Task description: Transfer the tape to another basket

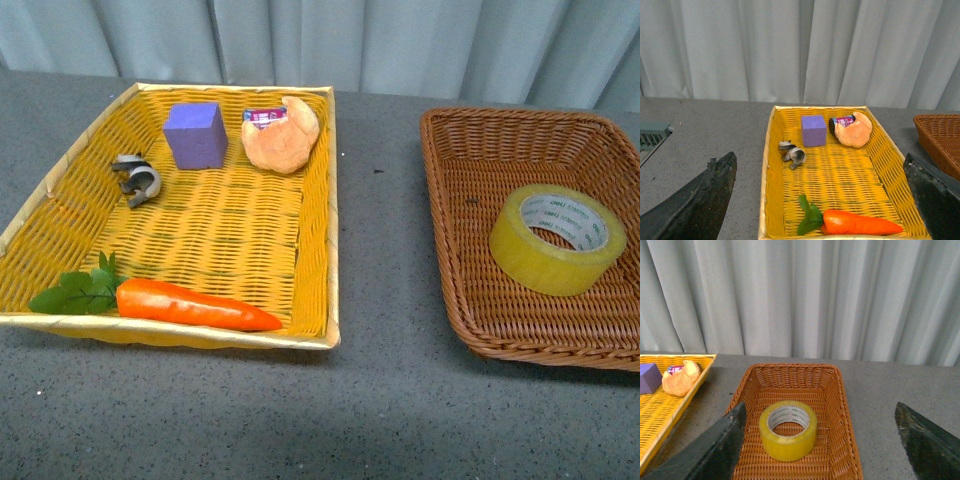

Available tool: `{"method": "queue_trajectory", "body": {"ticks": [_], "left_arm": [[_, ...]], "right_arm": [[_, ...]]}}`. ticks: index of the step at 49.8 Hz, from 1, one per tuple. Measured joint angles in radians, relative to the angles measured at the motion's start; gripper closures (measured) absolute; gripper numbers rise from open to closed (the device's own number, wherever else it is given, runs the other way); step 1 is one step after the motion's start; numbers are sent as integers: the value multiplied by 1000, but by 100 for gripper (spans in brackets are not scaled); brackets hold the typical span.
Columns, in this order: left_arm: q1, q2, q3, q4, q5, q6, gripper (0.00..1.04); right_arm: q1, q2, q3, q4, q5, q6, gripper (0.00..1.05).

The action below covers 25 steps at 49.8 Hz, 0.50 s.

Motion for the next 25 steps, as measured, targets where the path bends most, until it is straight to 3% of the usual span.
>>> {"method": "queue_trajectory", "body": {"ticks": [2,25], "left_arm": [[0,0,0,0,0,0,7],[0,0,0,0,0,0,6]], "right_arm": [[0,0,0,0,0,0,7],[0,0,0,0,0,1,9]]}}
